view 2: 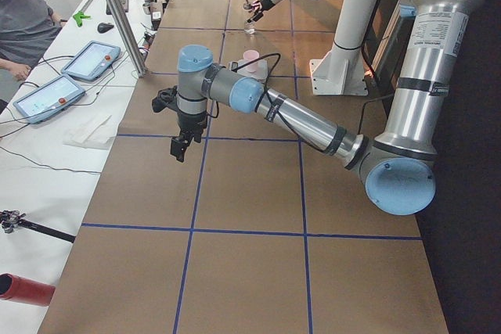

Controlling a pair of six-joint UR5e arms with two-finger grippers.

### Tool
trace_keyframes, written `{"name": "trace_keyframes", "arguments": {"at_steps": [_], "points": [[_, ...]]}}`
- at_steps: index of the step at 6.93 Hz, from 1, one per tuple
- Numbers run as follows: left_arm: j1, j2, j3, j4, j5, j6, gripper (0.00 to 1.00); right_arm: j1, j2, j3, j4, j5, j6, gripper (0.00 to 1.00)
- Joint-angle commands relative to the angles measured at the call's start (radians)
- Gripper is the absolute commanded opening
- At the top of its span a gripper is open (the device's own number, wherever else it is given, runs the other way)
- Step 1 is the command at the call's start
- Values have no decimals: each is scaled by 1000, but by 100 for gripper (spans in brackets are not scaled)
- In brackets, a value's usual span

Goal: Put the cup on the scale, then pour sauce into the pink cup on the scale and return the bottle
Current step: 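Lower the dispenser to its spot and open the right gripper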

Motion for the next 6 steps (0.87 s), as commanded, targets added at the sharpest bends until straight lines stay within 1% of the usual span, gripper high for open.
{"name": "trace_keyframes", "arguments": {"at_steps": [1,2,3,4,5,6], "points": [[0,0,0,0,0,0,100,7,-104,67,-9,185,-31,100],[0,-2,-2,0,0,0,100,18,-109,88,-41,266,-29,100],[0,-2,-6,0,-2,0,100,35,-107,171,-172,370,-29,100],[0,-2,-9,0,-2,0,100,118,-92,252,-366,535,-32,100],[0,0,-9,0,-2,0,100,232,-77,324,-493,713,-89,100],[0,0,-9,0,-2,0,100,348,-78,357,-540,839,-220,100]]}}
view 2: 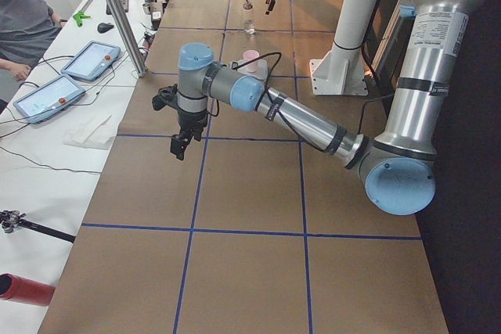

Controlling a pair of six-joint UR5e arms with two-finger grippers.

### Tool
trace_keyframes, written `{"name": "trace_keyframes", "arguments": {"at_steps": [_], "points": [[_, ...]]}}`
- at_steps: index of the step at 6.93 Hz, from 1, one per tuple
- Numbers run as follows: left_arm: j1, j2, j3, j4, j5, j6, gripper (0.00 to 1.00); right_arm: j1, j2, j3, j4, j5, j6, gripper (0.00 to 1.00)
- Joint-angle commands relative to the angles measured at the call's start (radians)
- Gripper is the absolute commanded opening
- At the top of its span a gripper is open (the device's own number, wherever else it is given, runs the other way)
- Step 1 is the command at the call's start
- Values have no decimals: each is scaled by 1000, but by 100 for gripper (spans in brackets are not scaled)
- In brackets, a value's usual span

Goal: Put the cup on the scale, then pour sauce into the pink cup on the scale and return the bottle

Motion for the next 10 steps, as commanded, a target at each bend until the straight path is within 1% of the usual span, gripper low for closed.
{"name": "trace_keyframes", "arguments": {"at_steps": [1,2,3,4,5,6,7,8,9,10], "points": [[0,1,-1,0,0,0,100,279,-1,57,-131,328,-282,100],[0,1,-1,0,1,2,100,480,4,45,-221,479,-546,100],[0,1,-1,2,1,3,100,658,13,1,-339,555,-860,100],[-1,2,-1,2,1,6,100,819,61,-112,-414,567,-1153,100],[-2,10,1,0,5,14,100,923,86,-233,-420,570,-1340,100],[-5,19,4,2,8,15,100,995,94,-353,-414,603,-1473,100],[-44,55,16,0,5,15,100,1040,100,-421,-411,611,-1497,100],[-117,57,69,-29,-2,29,100,1040,112,-454,-410,607,-1489,100],[-142,65,149,-43,-5,111,100,1040,134,-469,-397,608,-1460,100],[-165,79,201,-43,-14,173,100,1040,134,-497,-353,620,-1457,100]]}}
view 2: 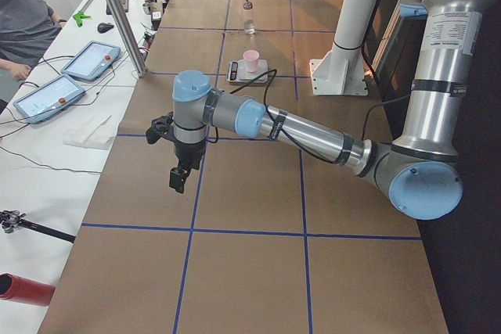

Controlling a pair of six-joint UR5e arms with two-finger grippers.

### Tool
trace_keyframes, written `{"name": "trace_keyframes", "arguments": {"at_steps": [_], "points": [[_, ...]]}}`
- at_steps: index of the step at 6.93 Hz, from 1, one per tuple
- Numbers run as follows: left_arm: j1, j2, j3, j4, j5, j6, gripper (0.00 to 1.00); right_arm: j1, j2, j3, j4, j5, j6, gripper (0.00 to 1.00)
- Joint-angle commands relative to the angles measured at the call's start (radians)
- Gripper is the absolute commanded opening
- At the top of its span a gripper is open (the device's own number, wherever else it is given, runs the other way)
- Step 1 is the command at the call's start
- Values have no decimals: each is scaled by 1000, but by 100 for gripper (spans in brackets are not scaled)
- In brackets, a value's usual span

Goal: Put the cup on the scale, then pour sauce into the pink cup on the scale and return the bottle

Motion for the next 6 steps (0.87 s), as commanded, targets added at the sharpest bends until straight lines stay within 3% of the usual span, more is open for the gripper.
{"name": "trace_keyframes", "arguments": {"at_steps": [1,3,4,6], "points": [[-46,45,93,-11,-48,74,100,3,5,-65,63,83,9,100],[-47,65,260,-107,-64,74,100,3,2,-89,63,111,9,100],[-45,101,246,-173,-70,69,100,3,7,-87,64,111,9,100],[-44,100,171,-178,-68,65,100,3,13,-89,64,110,33,100]]}}
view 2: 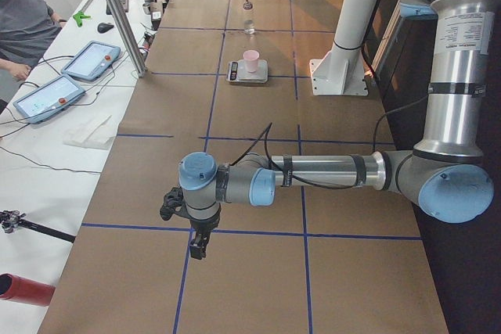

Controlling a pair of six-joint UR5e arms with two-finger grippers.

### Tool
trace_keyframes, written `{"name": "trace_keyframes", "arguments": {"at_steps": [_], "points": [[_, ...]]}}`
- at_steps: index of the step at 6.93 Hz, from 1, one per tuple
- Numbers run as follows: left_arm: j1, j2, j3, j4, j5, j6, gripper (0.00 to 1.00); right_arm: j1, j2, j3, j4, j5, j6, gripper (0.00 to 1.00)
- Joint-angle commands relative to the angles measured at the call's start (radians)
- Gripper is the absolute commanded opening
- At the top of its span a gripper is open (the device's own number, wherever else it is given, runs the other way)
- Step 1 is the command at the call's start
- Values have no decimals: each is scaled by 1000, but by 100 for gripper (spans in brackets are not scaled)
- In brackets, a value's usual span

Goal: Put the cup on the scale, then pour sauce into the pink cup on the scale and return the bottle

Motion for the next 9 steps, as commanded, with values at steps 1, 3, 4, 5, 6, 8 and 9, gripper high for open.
{"name": "trace_keyframes", "arguments": {"at_steps": [1,3,4,5,6,8,9], "points": [[-1,9,-95,-3,-2,-3,100,0,5,-1,0,-1,62,100],[-1,31,-106,-3,-4,-3,100,0,8,-1,0,-1,63,100],[1,31,-100,-3,-4,-3,100,0,10,-1,2,-1,63,100],[1,31,-97,-6,-4,-2,100,0,16,-1,2,-1,64,100],[2,31,-86,-13,-5,1,100,0,21,1,2,-1,66,100],[1,31,-89,-98,-54,-131,100,0,33,4,2,-1,101,100],[2,31,-83,-175,-54,-205,100,0,36,4,2,-1,105,100]]}}
